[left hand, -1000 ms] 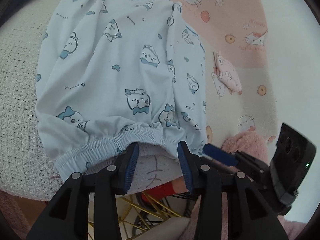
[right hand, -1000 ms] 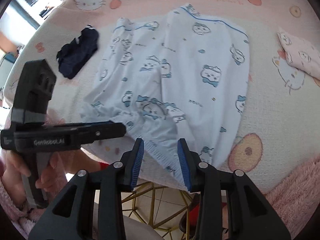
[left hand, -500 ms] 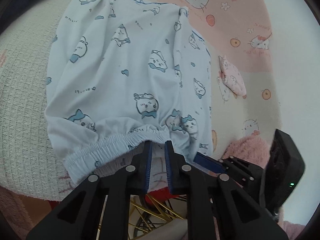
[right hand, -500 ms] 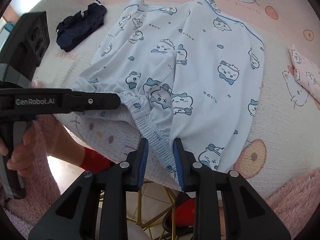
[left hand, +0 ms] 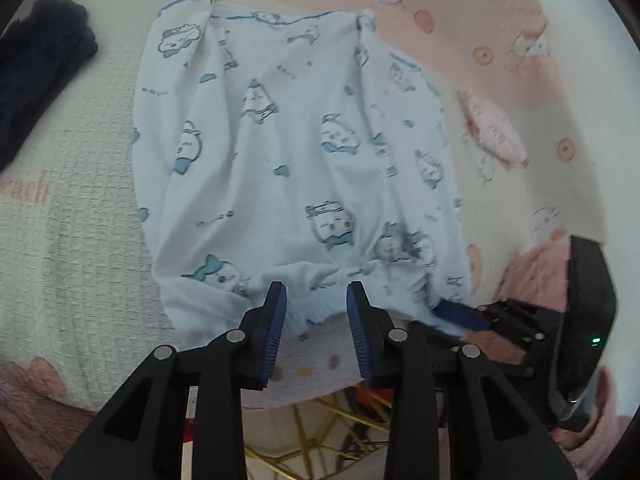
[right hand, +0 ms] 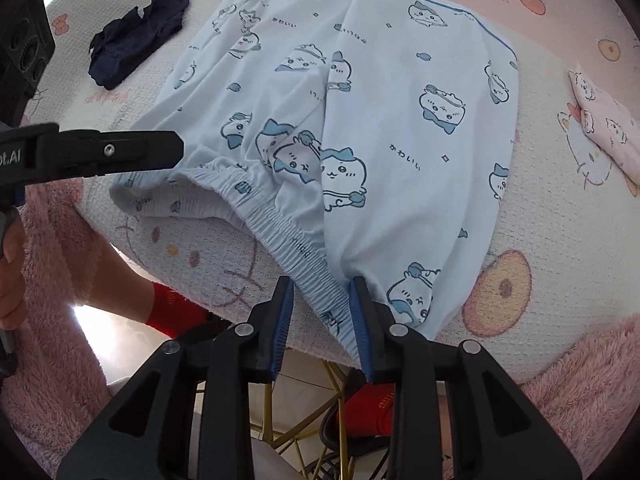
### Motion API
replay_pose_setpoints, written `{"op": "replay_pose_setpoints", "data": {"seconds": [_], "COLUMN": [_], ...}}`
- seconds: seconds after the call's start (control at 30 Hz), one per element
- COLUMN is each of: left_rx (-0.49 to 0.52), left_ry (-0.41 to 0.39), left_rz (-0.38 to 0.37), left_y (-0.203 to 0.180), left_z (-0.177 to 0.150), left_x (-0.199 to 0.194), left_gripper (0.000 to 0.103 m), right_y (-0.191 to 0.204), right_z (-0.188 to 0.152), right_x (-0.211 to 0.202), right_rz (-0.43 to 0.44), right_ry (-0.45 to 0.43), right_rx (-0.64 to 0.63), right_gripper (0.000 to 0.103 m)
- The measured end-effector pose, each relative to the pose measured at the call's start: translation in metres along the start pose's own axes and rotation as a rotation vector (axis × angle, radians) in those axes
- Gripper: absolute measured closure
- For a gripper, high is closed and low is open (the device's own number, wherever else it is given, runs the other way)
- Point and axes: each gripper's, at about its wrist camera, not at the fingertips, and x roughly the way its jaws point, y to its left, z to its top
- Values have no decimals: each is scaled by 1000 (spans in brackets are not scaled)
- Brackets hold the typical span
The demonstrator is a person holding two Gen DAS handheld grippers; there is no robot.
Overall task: Fold clothes
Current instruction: 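Hold the waistband with both grippers and tug it to smooth the pants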
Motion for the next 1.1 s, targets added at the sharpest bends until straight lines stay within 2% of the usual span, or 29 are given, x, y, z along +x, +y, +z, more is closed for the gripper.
{"op": "replay_pose_setpoints", "data": {"seconds": [0.03,0.13,0.3,0.5,0.73,0.9,1.0,1.1], "left_rx": [-20,-47,-11,33,120,141,79,-8], "left_ry": [27,24,18,13,6,-11,-26,-43], "left_rz": [9,-13,-26,-37,60,84,75,60], "left_y": [5,9,-1,-12,-27,-29,-16,3], "left_z": [-1,-1,0,1,-4,-5,-6,-8], "left_x": [6,7,8,11,21,20,11,-1], "left_gripper": [70,70,70,68,64,63,63,63], "right_y": [0,-2,-11,-4,-18,-20,-23,-32], "right_z": [1,2,5,13,10,2,7,7], "right_x": [2,3,3,4,-5,-30,-26,-3], "right_rz": [-15,-24,-27,-105,-40,45,4,-50], "right_ry": [4,-2,-9,-61,-42,-115,-102,-7], "right_rx": [-4,8,48,18,74,79,70,122], "right_gripper": [73,73,73,73,72,71,70,70]}}
